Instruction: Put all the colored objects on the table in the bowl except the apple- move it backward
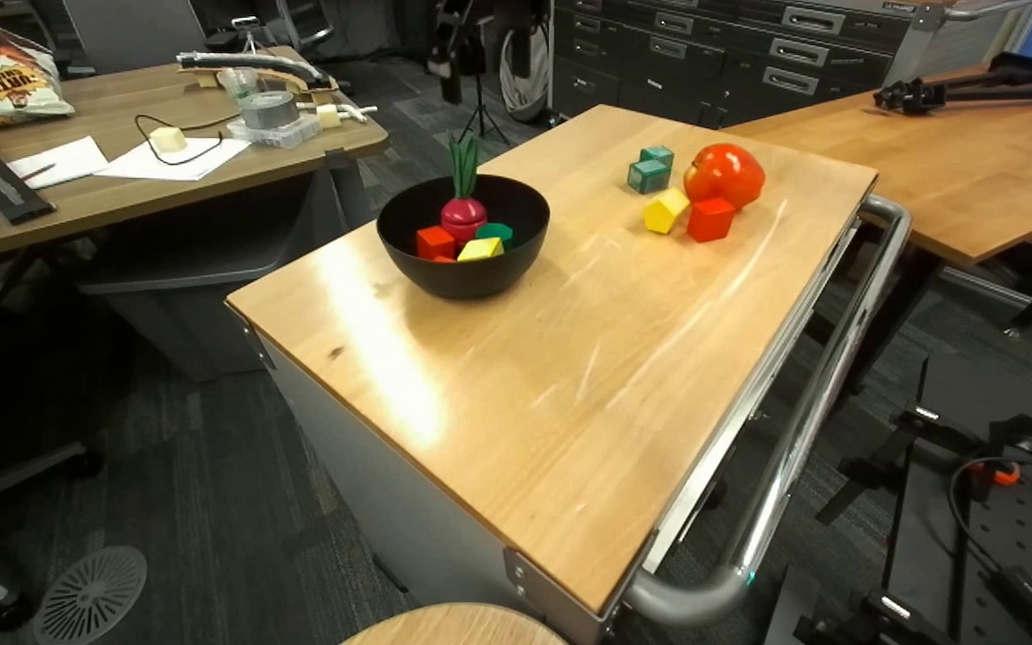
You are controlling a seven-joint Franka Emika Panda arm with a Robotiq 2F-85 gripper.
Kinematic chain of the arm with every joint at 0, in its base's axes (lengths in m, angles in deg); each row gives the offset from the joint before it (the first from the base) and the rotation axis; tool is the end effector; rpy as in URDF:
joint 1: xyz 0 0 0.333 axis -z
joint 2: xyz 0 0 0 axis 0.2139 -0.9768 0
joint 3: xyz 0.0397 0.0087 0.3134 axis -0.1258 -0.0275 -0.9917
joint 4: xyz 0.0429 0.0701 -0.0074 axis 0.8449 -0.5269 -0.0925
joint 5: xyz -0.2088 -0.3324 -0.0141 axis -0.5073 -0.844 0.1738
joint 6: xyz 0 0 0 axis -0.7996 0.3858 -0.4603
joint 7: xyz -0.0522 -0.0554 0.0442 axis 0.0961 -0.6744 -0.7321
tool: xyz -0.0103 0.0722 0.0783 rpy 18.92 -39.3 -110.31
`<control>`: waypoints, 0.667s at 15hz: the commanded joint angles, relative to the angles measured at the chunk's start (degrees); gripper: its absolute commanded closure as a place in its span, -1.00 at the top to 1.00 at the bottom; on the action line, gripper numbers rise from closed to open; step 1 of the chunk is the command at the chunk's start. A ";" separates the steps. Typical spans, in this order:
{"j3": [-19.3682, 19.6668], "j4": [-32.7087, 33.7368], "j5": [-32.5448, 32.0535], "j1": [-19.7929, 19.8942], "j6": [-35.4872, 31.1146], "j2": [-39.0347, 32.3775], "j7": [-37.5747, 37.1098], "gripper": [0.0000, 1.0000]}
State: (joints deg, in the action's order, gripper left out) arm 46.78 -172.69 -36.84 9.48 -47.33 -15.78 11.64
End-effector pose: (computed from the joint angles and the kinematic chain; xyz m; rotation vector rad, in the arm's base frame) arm 0.6824 0.0218 0.4306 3.0787 -0.1555 0.1009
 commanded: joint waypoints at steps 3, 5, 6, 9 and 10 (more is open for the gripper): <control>3.26 -5.48 2.89 6.13 -4.60 1.63 0.53 1.00; 4.28 -6.24 1.61 7.26 -5.57 -0.61 1.34 1.00; 4.48 -6.71 1.66 7.86 -6.51 -1.54 2.34 1.00; 4.83 -6.76 1.90 8.18 -5.59 -2.50 1.69 1.00; 4.90 -6.76 1.89 8.27 -6.00 -3.19 1.72 1.00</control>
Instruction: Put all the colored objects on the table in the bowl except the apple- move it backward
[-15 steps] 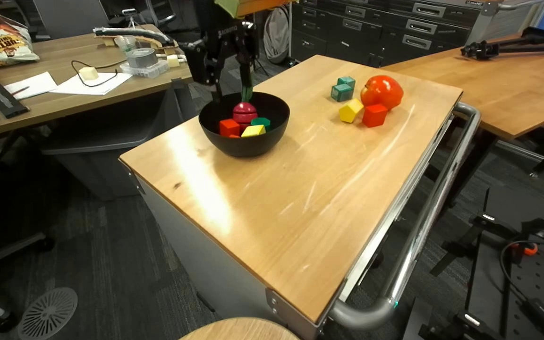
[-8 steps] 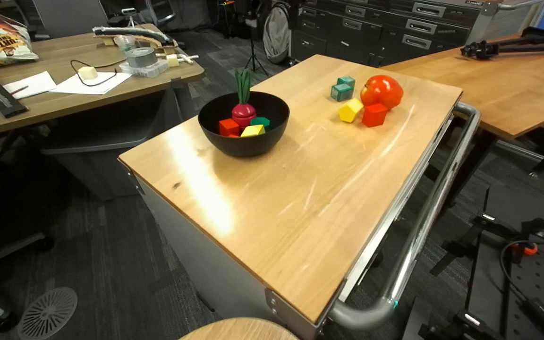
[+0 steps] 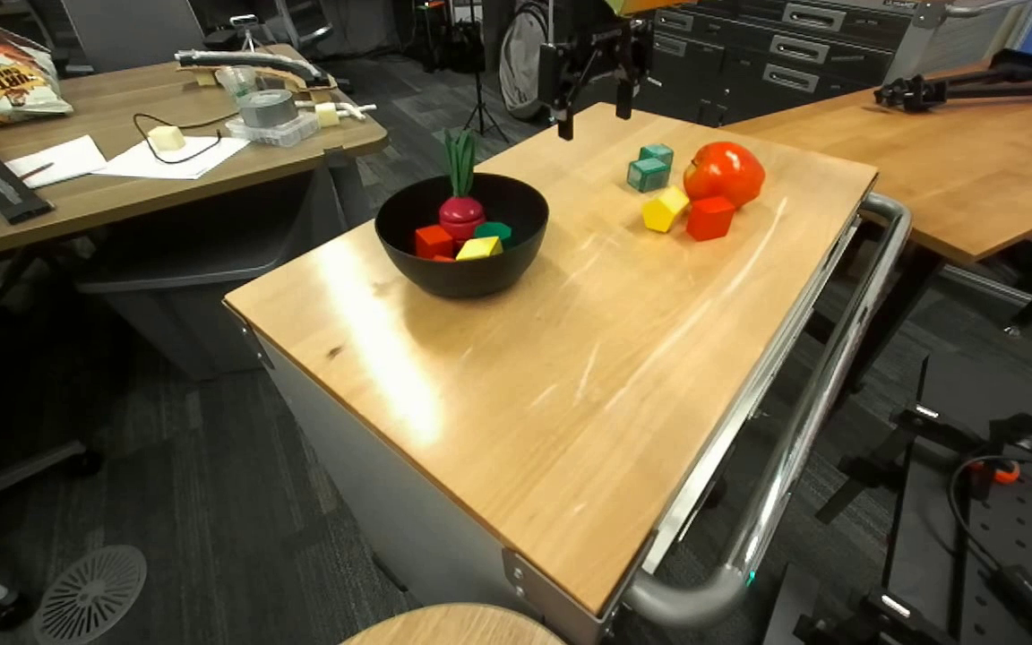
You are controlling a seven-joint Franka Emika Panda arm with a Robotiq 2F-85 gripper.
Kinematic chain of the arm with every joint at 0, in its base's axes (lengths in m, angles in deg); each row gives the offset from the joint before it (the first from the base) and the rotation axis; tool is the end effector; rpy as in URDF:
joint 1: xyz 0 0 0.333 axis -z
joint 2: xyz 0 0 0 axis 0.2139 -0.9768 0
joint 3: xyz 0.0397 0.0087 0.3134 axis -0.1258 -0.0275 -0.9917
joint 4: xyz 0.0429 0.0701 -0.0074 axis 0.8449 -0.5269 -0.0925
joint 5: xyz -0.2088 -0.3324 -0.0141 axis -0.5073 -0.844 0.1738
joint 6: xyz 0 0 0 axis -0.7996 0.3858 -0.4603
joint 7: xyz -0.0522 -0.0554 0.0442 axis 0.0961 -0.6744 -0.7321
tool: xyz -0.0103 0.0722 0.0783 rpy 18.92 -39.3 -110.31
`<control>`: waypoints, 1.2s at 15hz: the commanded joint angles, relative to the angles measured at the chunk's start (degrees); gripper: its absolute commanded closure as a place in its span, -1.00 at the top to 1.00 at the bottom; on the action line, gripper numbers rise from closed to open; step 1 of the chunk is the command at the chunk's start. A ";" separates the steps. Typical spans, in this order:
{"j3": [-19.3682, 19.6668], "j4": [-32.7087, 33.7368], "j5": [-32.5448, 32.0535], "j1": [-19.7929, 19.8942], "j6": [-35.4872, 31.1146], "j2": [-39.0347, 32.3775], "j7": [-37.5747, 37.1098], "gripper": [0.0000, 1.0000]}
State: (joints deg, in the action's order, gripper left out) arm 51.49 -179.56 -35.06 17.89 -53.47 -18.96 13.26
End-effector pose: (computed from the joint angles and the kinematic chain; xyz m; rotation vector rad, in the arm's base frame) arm 0.6618 -0.1237 0.3472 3.0370 -0.4606 -0.0138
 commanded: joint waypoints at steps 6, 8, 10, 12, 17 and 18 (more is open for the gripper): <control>2.33 -0.97 -4.71 -1.03 1.75 0.96 -3.43 1.00; 2.92 -1.53 -4.47 -0.62 3.50 1.09 -5.10 1.00; 3.20 -1.54 -3.22 -0.08 5.20 0.54 -5.96 1.00; 3.20 -1.36 -1.89 0.38 6.91 -0.03 -7.20 1.00; 2.76 -1.57 3.07 1.39 8.60 -1.43 -7.93 1.00; 2.85 -1.38 3.78 1.58 8.80 -2.07 -8.20 1.00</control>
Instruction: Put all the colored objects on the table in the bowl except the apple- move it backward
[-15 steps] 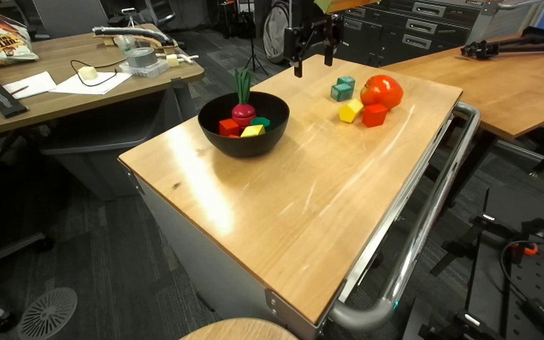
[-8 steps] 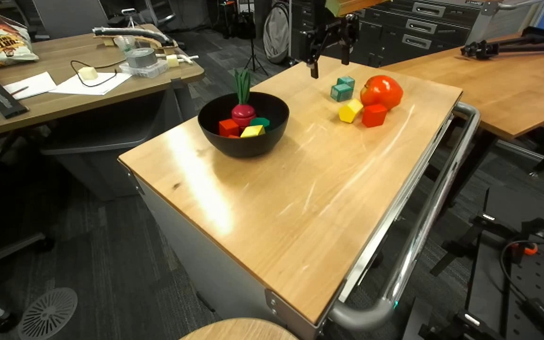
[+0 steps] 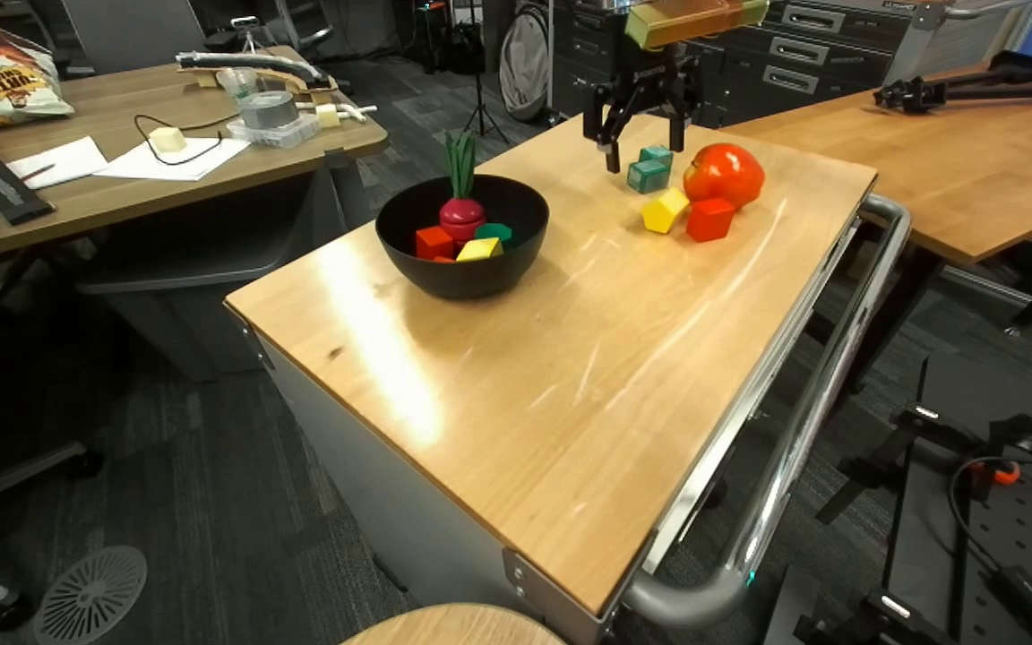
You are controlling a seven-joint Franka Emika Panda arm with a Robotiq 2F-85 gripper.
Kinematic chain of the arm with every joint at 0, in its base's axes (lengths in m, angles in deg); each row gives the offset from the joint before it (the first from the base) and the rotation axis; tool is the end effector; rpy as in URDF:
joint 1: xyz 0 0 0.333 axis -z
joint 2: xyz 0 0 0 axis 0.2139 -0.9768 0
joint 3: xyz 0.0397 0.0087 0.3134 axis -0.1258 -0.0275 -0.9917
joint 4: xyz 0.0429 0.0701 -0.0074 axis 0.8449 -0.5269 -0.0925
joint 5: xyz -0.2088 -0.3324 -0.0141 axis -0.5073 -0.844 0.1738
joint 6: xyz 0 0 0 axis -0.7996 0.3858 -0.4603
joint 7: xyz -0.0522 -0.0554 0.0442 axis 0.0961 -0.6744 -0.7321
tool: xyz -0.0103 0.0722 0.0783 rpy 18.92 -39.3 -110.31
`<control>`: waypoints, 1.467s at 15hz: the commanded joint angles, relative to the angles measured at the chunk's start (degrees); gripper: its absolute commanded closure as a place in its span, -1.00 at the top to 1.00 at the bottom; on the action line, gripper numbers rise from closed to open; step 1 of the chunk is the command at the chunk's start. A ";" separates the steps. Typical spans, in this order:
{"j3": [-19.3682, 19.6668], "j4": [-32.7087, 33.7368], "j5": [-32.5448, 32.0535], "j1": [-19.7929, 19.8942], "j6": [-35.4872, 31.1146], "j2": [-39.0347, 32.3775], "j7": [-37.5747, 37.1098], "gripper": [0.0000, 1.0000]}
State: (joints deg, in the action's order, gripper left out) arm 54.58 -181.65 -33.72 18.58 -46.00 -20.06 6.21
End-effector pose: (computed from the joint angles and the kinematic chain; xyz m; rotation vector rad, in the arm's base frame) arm 0.6296 -0.1580 0.3101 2.9549 -0.7575 -0.2904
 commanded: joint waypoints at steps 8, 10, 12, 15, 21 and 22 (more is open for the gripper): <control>-0.31 1.22 6.07 1.65 0.83 -3.30 -1.94 -0.15; -0.38 1.24 6.78 1.56 0.53 -3.09 -2.12 -0.45; -0.29 1.17 6.66 1.48 0.29 -2.67 -2.18 -0.58; -0.34 0.28 5.84 0.79 -0.75 -1.07 -2.12 -0.58; -4.68 -7.20 5.20 -2.73 -5.20 11.94 4.77 -0.58; -5.76 -8.13 5.50 -3.55 -4.34 14.15 6.16 -0.58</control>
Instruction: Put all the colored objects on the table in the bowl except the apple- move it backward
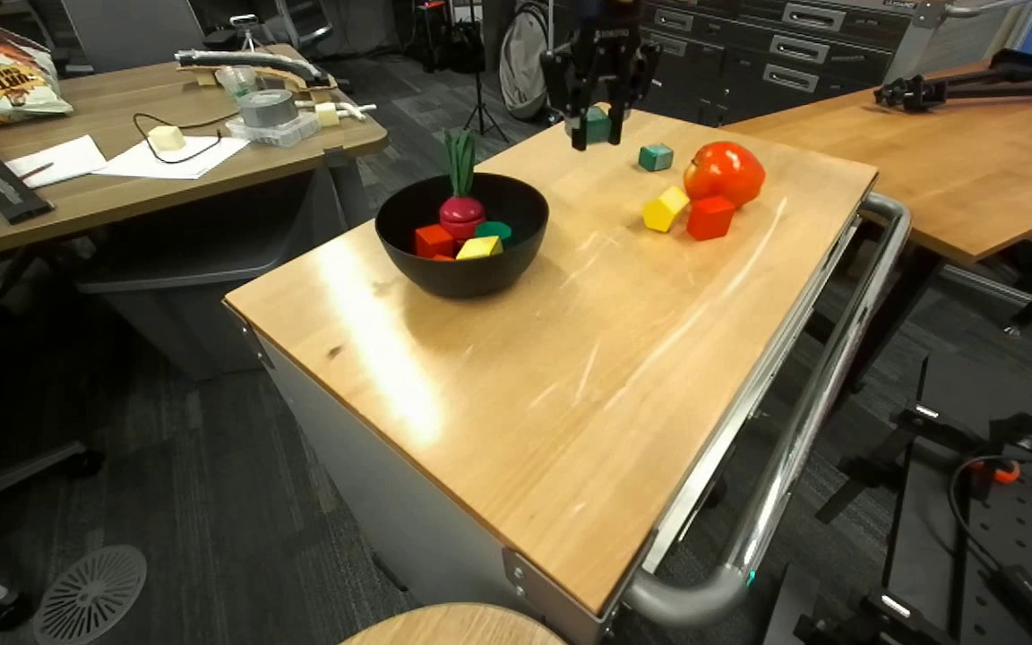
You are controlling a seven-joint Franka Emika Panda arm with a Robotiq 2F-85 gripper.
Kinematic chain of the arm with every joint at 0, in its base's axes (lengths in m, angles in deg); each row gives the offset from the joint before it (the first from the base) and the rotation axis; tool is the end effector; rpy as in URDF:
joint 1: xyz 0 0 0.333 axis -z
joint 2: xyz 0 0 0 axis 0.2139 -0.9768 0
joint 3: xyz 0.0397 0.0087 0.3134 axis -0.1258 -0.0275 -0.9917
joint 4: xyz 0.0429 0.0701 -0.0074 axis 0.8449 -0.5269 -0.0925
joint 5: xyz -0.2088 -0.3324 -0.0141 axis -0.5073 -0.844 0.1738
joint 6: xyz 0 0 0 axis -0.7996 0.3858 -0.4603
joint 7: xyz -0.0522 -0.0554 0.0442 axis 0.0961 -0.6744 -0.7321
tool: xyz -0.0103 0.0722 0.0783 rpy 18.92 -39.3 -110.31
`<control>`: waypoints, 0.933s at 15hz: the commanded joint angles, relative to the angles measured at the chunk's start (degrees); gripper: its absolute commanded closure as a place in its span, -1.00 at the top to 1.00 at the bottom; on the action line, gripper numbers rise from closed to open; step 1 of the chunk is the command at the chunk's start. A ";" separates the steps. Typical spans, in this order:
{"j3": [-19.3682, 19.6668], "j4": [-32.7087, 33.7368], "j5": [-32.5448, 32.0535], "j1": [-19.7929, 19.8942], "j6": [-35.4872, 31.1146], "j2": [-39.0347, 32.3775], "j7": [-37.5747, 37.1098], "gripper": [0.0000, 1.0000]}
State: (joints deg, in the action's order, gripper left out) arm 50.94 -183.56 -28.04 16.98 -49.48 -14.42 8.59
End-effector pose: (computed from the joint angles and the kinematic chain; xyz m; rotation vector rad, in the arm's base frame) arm 0.6403 -0.0983 0.3614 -3.0255 0.6463 0.1055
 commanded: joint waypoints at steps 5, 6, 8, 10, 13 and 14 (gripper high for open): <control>-6.82 -4.78 -0.35 -6.04 -3.50 9.83 9.57 -0.58; -7.51 -3.49 -0.23 -6.58 -4.48 8.55 11.32 -0.58; -8.66 -0.51 0.55 -7.34 -4.73 5.29 12.98 -0.58; -9.09 2.52 -0.01 -7.88 -3.98 1.61 13.14 -0.58; -9.85 5.31 1.23 -7.70 -1.97 -1.83 14.78 -0.58; -10.29 6.11 2.15 -7.38 -0.80 -2.65 15.87 -0.58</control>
State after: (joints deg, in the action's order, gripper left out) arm 41.69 -182.25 -28.04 8.93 -53.56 -13.83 21.25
